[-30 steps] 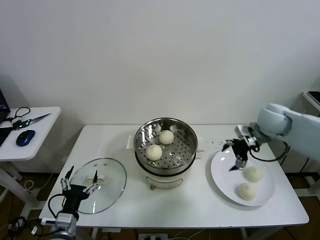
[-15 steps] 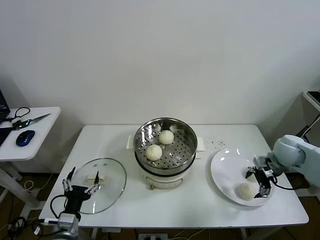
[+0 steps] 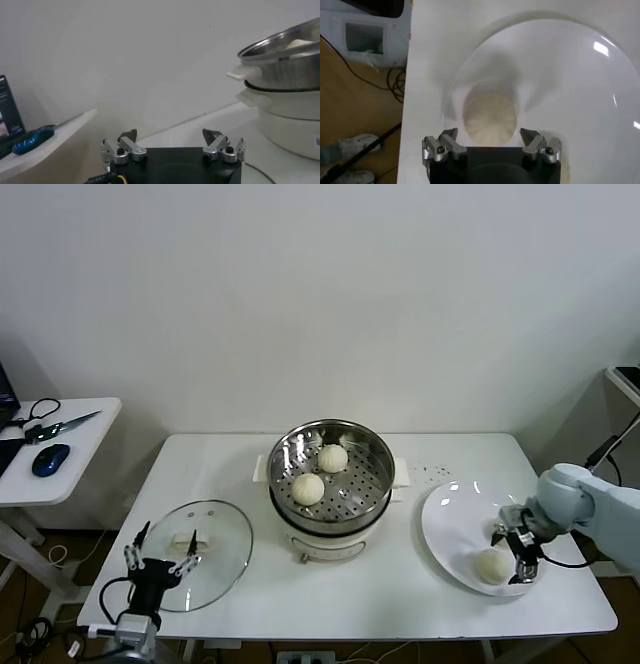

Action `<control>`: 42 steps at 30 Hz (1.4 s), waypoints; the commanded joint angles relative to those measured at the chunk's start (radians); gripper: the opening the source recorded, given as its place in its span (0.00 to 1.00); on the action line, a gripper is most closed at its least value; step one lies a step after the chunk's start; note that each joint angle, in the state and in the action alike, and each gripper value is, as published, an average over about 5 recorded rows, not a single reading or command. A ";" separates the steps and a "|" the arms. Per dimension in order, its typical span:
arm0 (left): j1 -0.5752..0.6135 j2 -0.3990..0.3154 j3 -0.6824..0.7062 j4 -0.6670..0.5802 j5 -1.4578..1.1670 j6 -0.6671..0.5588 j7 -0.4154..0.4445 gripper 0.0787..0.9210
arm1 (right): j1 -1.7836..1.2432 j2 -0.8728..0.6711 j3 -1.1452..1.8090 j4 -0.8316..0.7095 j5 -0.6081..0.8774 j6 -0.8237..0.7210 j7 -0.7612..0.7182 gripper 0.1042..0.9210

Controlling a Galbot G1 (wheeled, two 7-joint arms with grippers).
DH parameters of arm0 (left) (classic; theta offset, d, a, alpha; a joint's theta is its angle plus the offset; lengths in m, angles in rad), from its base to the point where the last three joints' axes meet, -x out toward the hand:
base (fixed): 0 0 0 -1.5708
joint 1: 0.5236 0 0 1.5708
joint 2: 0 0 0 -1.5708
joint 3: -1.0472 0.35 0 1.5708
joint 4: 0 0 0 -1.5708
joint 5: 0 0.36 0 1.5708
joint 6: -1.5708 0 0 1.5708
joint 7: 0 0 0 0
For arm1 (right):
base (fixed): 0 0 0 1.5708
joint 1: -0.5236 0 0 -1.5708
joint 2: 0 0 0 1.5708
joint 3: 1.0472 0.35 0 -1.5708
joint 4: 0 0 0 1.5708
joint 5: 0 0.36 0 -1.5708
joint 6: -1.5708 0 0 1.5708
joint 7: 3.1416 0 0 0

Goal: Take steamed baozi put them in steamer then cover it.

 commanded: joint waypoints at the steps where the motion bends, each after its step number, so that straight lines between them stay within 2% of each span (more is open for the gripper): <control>1: -0.001 -0.001 0.001 0.001 0.004 0.001 0.000 0.88 | -0.010 0.044 -0.009 -0.024 -0.012 0.002 -0.003 0.88; 16: -0.002 -0.001 0.004 0.001 0.008 0.001 0.000 0.88 | 0.009 0.046 -0.028 -0.031 -0.015 0.014 -0.016 0.73; 21: -0.001 0.003 0.005 0.000 0.007 0.002 0.000 0.88 | 0.061 0.049 -0.029 -0.038 -0.017 0.066 -0.016 0.71; 26: 0.002 0.012 0.010 -0.001 0.007 0.002 0.001 0.88 | 0.320 0.088 -0.160 -0.091 -0.008 0.270 -0.050 0.70; 34: 0.017 0.017 0.013 0.001 0.005 -0.005 0.004 0.88 | 0.776 0.253 -0.405 -0.145 0.000 0.606 -0.121 0.69; 38: 0.026 0.030 0.008 0.001 -0.003 -0.007 0.004 0.88 | 0.874 0.341 -0.420 -0.112 -0.004 0.719 -0.140 0.69; 42: 0.033 0.047 0.003 -0.005 -0.020 -0.002 0.001 0.88 | 0.899 0.433 -0.364 -0.056 -0.075 0.788 -0.151 0.70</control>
